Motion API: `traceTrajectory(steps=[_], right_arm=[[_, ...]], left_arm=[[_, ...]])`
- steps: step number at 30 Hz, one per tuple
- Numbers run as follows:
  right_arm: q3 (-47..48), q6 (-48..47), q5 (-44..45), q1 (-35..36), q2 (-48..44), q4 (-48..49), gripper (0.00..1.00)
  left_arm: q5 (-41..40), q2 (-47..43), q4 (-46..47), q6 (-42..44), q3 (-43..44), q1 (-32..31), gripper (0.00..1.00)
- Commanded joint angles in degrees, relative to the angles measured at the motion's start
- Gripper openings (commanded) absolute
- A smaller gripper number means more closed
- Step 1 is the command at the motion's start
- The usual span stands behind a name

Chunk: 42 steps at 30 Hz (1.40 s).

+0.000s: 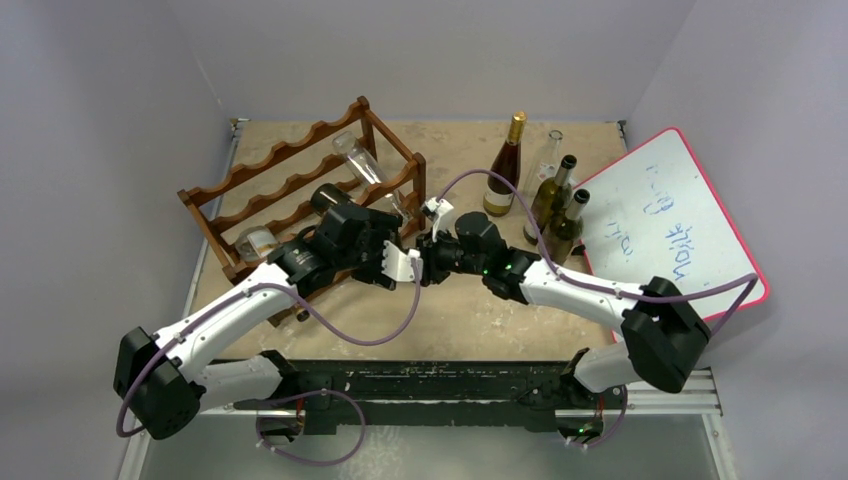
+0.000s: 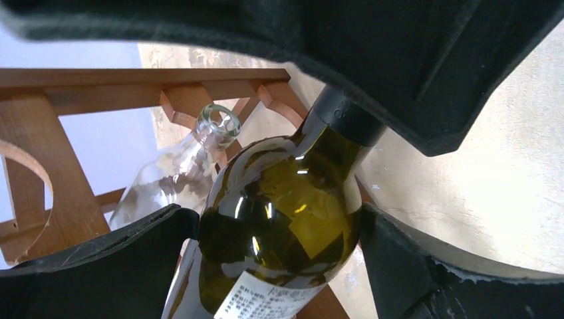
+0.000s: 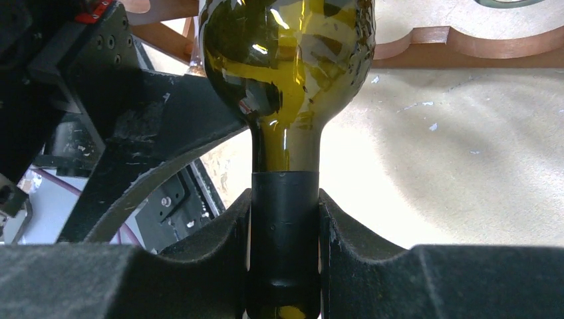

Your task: Take the wine bottle off the wine rack

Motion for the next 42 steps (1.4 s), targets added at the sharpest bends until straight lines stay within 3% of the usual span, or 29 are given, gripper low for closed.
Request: traceTrajectory(steps=[1, 7, 14, 16, 18, 21, 23, 26, 31, 32, 35, 38, 42], right_arm=[[3.6, -2.2, -8.5, 0.6, -4.3, 1.1, 0.00], [4.7, -2.8, -9.9, 0.4, -5.0, -1.1, 0.00], [4.9, -3.1, -11.1, 0.2, -7.0, -3.9, 0.00], [4.8, -3.3, -11.4, 0.2, -7.8, -4.7, 0.00], [4.7, -3.6, -11.7, 0.2, -8.5, -5.6, 0.00], [4.7, -3.9, -12.1, 0.2, -9.4, -6.7, 0.00], [4.6, -4.0, -12.6, 0.2, -9.9, -7.1, 0.00], [4.5, -4.1, -12.9, 0.1, -10.4, -8.0, 0.00], [4.4, -4.4, -10.4, 0.1, -12.1, -10.3, 0.00], [4.6, -4.5, -9.5, 0.1, -12.5, -11.0, 0.02], [5.2, -4.6, -6.2, 0.1, -14.1, -13.4, 0.21], [5.0, -4.7, -3.2, 0.1, -16.4, -14.7, 0.40], [4.2, -4.2, 2.0, 0.1, -20.5, -16.4, 0.65]], left_arm=[[-3.9, 2.2, 1.9, 4.6, 2.3, -0.3, 0.98], [-6.7, 4.1, 3.8, 6.9, 2.6, -1.0, 0.96], [-9.4, 3.5, 8.3, 9.6, 1.2, -2.5, 0.74], [-10.5, 3.1, 9.0, 10.0, 0.9, -3.4, 0.78], [-12.2, 2.9, 9.5, 10.6, 0.4, -4.4, 0.88], [-13.1, 2.9, 9.5, 10.9, 0.3, -5.3, 0.90], [-13.3, 2.9, 9.6, 10.8, 0.4, -5.6, 0.83], [-14.0, 2.3, 10.1, 11.1, 0.2, -6.4, 0.59], [-13.7, 1.5, 9.0, 10.7, 0.7, -7.7, 0.38], [-13.5, 1.3, 8.6, 10.5, 0.9, -8.0, 0.35], [-13.3, 1.4, 7.5, 10.1, 1.3, -8.8, 0.25], [-13.3, 1.2, 6.9, 10.1, 1.3, -9.4, 0.03], [-13.4, 0.5, 7.1, 10.0, 0.9, -10.3, 0.00]])
